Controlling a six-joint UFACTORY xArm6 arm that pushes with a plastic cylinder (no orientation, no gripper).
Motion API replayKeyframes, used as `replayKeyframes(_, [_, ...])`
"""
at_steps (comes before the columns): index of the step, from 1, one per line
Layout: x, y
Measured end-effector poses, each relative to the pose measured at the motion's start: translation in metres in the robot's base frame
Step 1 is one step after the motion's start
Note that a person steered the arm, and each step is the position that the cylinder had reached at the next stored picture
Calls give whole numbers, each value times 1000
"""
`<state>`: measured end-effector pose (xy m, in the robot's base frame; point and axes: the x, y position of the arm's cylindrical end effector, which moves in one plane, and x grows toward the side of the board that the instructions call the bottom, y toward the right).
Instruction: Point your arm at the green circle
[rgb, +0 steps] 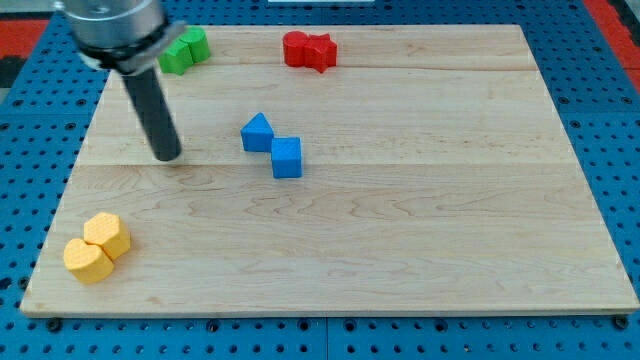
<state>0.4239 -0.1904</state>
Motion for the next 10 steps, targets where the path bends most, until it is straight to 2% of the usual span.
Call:
replayKeyframes(1, [-41,50])
replayKeyframes(2, [-33,93])
replayKeyframes(3, [-32,112])
replayKeyframes(5, [-149,79])
replayKeyframes(6, [-163,72])
replayKeyframes(10, [-174,82])
